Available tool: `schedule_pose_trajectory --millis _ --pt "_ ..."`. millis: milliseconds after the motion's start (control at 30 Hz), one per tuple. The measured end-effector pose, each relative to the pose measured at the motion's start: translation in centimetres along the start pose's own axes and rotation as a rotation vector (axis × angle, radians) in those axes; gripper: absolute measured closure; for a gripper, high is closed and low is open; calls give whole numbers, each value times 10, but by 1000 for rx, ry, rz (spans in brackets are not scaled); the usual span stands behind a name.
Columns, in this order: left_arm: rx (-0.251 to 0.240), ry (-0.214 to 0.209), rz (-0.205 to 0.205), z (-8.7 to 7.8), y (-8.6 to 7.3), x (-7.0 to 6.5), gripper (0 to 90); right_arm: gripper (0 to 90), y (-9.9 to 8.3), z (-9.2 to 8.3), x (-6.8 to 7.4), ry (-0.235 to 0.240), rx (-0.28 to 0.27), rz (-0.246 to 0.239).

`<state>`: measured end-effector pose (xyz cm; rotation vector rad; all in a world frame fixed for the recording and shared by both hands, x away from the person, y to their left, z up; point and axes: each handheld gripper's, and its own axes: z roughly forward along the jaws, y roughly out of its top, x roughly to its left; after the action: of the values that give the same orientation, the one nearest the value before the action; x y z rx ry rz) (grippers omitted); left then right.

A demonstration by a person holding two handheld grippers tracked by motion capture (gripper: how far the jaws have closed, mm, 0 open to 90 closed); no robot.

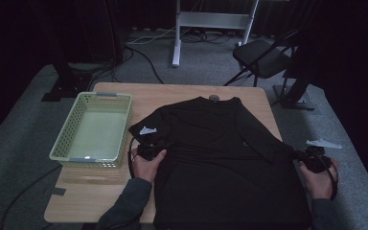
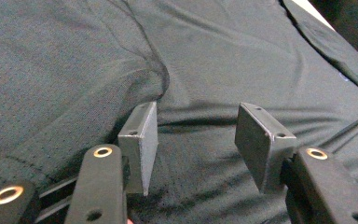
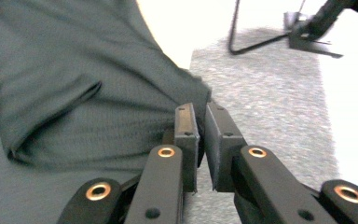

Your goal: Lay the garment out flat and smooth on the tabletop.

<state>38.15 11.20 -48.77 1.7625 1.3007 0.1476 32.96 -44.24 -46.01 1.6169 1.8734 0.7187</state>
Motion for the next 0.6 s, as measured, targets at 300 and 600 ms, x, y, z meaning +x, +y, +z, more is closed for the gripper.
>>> schedule_pose_trajectory --millis 300,600 --pt "-2 -4 2 0 0 0 492 626 5 -13 6 58 -81 55" --pt "-7 -31 -22 0 -1 3 485 547 14 23 41 186 -32 17"
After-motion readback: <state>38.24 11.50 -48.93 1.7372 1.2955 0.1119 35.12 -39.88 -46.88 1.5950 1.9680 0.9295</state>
